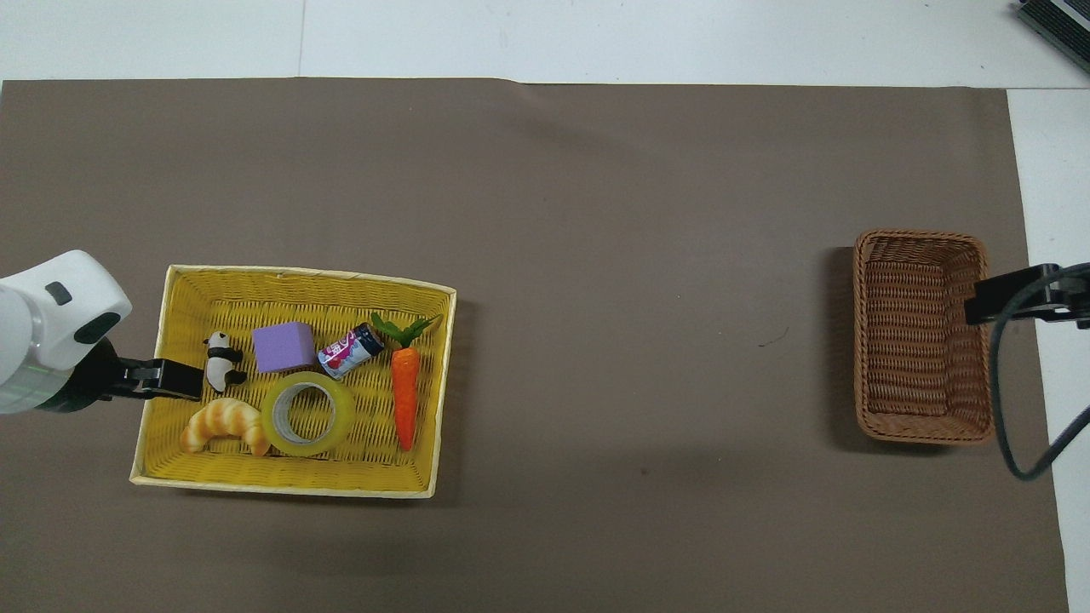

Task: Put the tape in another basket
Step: 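Move the left gripper into the yellow basket toward the tape roll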

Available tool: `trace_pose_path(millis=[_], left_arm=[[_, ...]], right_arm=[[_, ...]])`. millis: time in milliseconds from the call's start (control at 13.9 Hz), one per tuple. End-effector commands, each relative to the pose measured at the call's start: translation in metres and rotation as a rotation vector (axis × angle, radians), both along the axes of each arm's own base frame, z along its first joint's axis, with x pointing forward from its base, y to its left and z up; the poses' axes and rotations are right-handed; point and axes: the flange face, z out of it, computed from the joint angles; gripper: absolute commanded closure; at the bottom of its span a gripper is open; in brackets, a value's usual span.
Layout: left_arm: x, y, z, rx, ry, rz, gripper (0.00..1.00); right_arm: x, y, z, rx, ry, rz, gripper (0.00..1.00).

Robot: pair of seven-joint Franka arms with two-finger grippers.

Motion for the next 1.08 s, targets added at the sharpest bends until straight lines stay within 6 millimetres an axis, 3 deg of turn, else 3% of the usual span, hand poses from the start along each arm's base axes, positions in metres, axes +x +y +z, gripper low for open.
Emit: trace_pose_path(millis=[0,720,1008], left_arm=[[-0.02,-0.004,-0.015,-0.023,-0.031,0.018,0.0],[-0.03,-0.016,-0.093,-0.051,-0.052,0.049,0.0],[-0.041,-0.035,-0.137,-0.043,-0.065,0.08,0.0]], right_arm=[[-0.003,-0.002,0.004,0.019,-0.003,-0.015,0.0],[-0.003,-0.002,0.004,0.019,-0.003,-0.015,0.0],[-0.003,-0.002,0.004,0.019,-0.003,-0.016,0.0]])
